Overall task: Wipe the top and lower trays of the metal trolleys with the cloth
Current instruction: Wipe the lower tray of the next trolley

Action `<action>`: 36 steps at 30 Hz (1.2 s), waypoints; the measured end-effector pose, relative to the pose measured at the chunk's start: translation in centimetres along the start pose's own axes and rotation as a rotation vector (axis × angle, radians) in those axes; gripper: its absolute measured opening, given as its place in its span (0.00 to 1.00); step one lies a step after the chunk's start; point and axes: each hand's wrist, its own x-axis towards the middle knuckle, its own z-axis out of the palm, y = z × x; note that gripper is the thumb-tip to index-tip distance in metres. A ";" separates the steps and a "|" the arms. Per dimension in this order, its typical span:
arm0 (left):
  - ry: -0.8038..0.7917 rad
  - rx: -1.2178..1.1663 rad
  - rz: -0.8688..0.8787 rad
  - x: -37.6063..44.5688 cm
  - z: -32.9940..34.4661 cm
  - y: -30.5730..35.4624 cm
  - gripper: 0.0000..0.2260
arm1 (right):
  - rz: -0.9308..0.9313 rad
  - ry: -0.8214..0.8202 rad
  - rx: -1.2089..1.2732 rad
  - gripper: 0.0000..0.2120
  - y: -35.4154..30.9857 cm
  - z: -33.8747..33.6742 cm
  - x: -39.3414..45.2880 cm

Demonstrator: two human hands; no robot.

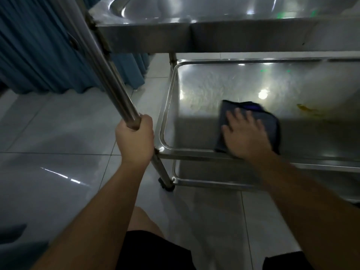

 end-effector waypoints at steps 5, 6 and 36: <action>0.020 -0.037 -0.012 -0.4 0.2 -0.3 0.08 | 0.224 -0.022 0.034 0.32 6.4 -2.1 2.3; 0.020 -0.033 -0.011 -0.4 0.2 -0.4 0.09 | 0.241 -0.026 0.035 0.32 5.6 -2.2 3.0; 0.081 -0.019 0.096 -1.1 0.5 -0.6 0.13 | 0.636 0.109 0.093 0.33 9.1 -3.5 9.3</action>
